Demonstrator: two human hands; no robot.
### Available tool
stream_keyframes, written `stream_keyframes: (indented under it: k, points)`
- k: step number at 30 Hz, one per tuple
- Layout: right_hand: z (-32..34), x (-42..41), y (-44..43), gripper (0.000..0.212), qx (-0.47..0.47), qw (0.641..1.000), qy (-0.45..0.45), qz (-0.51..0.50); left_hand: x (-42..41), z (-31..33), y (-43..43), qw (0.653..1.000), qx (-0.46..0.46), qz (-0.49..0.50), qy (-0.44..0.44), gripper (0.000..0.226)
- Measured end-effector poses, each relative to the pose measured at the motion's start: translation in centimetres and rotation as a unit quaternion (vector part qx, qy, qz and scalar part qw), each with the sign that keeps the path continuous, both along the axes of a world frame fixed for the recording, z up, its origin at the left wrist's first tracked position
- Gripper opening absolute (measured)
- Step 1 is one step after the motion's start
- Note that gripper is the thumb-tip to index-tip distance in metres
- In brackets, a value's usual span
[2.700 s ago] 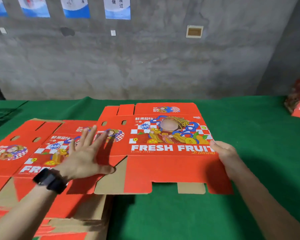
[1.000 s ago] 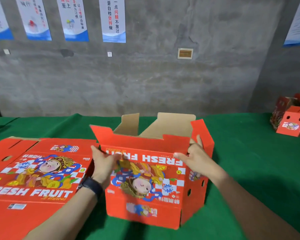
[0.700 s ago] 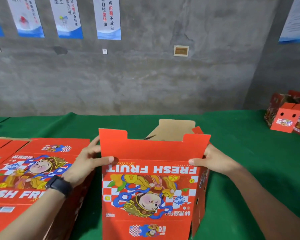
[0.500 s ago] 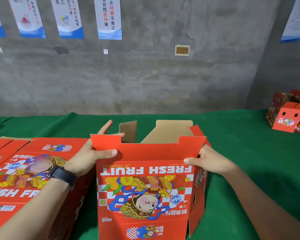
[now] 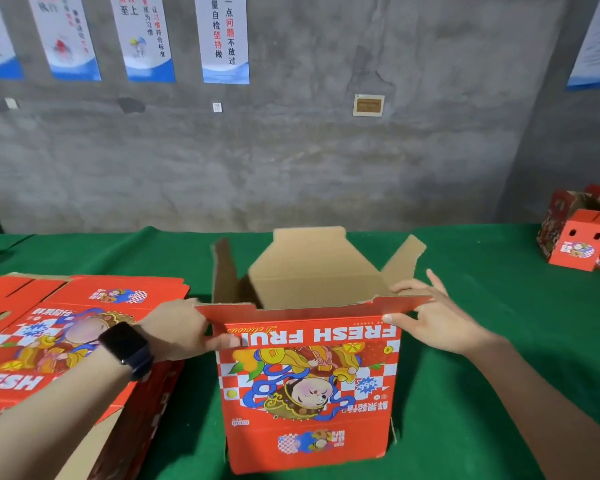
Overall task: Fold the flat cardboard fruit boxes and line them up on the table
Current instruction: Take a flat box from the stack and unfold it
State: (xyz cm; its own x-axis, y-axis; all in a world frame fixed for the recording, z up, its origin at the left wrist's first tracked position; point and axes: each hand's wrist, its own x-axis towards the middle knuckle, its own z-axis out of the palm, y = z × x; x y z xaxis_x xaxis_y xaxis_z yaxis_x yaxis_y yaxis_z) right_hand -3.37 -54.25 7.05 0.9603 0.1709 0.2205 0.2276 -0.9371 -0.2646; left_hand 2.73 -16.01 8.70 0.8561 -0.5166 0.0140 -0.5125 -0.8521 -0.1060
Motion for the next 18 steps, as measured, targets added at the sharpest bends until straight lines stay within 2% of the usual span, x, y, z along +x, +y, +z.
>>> stream_keyframes:
  k: [1,2,3,6,9,11,13,18]
  points:
    - [0.5,-0.3,0.0,0.025,0.021,1.000,-0.010,0.004,-0.2,0.0,-0.2,0.999,-0.012,0.000,-0.046,0.110]
    - [0.8,-0.5,-0.1,0.023,0.040,0.999,-0.017,0.004,-0.4,0.2,-0.3,0.996,-0.035,0.008,-0.077,0.115]
    - [1.1,-0.8,0.0,0.022,0.059,0.998,-0.023,0.002,-0.5,0.3,-0.4,0.993,-0.068,0.016,-0.096,0.109]
    - [1.3,-1.2,0.2,0.017,0.112,0.994,-0.006,0.008,-1.2,-0.4,-1.1,0.975,-0.197,0.032,-0.099,0.066]
    - [0.1,-1.7,1.0,0.014,0.180,0.983,0.034,0.008,-2.3,-2.3,-2.1,0.953,-0.292,0.077,-0.016,0.058]
    - [-1.0,-1.6,1.5,0.018,0.246,0.969,0.009,-0.031,-2.4,-3.7,-2.4,0.919,-0.380,0.099,0.021,0.066]
    - [-1.7,-1.1,2.1,0.020,0.288,0.953,-0.016,-0.087,-2.3,-4.4,-2.8,0.870,-0.476,0.120,0.044,0.072]
    - [-2.2,-0.8,3.3,0.028,0.322,0.929,-0.098,-0.157,-2.0,-4.8,-4.6,0.769,-0.618,0.155,0.056,0.069]
